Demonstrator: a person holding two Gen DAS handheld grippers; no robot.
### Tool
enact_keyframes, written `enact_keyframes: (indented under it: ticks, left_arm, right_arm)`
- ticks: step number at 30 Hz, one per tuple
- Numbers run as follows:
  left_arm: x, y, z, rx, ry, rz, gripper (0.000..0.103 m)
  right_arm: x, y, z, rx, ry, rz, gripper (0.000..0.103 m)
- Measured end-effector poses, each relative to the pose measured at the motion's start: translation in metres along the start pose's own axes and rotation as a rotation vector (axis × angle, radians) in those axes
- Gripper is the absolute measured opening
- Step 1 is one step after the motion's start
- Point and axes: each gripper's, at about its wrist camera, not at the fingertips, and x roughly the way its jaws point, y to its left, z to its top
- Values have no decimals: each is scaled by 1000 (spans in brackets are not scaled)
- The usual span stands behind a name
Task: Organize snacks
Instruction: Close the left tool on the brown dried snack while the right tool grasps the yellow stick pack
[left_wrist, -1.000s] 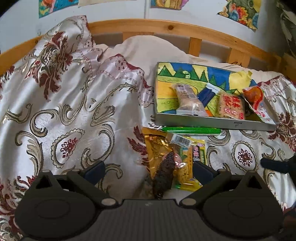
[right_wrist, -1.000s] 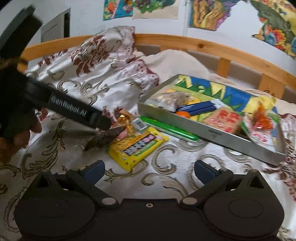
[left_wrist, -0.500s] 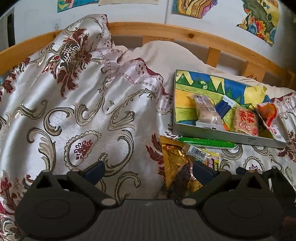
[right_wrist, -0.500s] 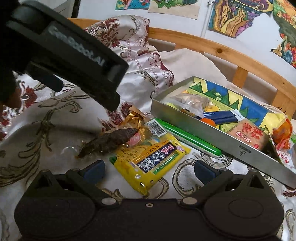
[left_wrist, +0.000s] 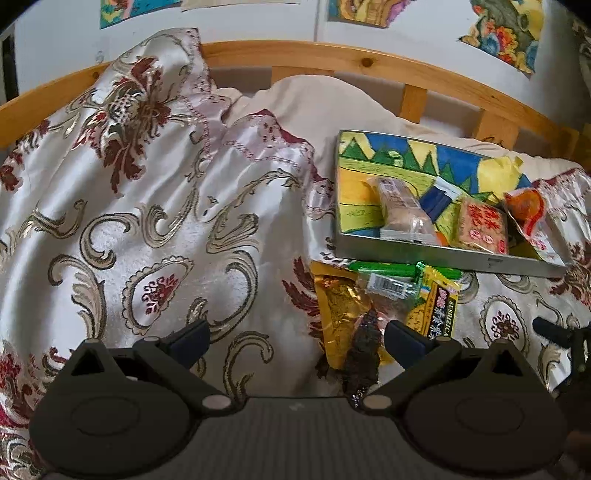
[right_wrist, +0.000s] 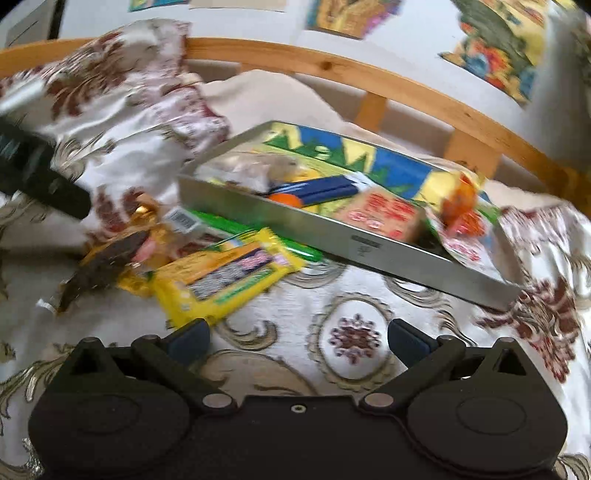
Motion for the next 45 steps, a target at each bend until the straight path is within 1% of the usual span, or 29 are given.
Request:
enact_keyframes:
  ticks: [3,4,5,7,11,16,19,21,23,26,29,33,36,39,41,45]
  left_arm:
    - [0,-4,-2,43,1,2,102]
    - [1,-6,-3,60,1,4,102]
    - [1,-8,-4,80,3,7,102]
    - [3,-12,-6,115,5,19,102]
    - [5,-20,-12,198,14,32,102]
    - [3,-32,-19,304,22,50,102]
    - [3,-37,-21,337,31,53,102]
    - [4,-37,-22,344,41,51,102]
    - [5,-37,-22,344,46,50,102]
    - [5,-35,-22,336,51,46,102]
    - [5,-33,-21,331,51,41,102]
    - [4,-32,-19,323,48,34,102]
    - [3,-31,-18,316,46,29,102]
    - [4,-32,-18,316,40,17,102]
    - [3,-35,-18,322,30,-2,102]
    - [4,-44,-22,365,9,-41,102]
  right_arm:
    - [0,-10,6,31,-19,27,102]
    - [1,-14,8,50,-17,63,102]
    - [3,-19,12,74,-9,119,102]
    - [8,-25,20,106,1,164,102]
    - [21,-29,36,146,51,251,102]
    - [44,-37,52,269,138,335,102]
    - [56,-36,53,310,182,341,102]
    - [63,-30,53,302,203,332,102]
    - [68,-22,52,268,213,312,102]
    - [70,-10,51,184,202,288,102]
    - [69,-5,49,138,194,282,102]
    - [67,-10,48,118,216,299,102]
    - [60,-15,45,80,233,303,100]
    - [51,-24,39,78,250,308,97]
    - [45,-31,37,75,250,326,97]
    - [31,-42,33,80,243,300,97]
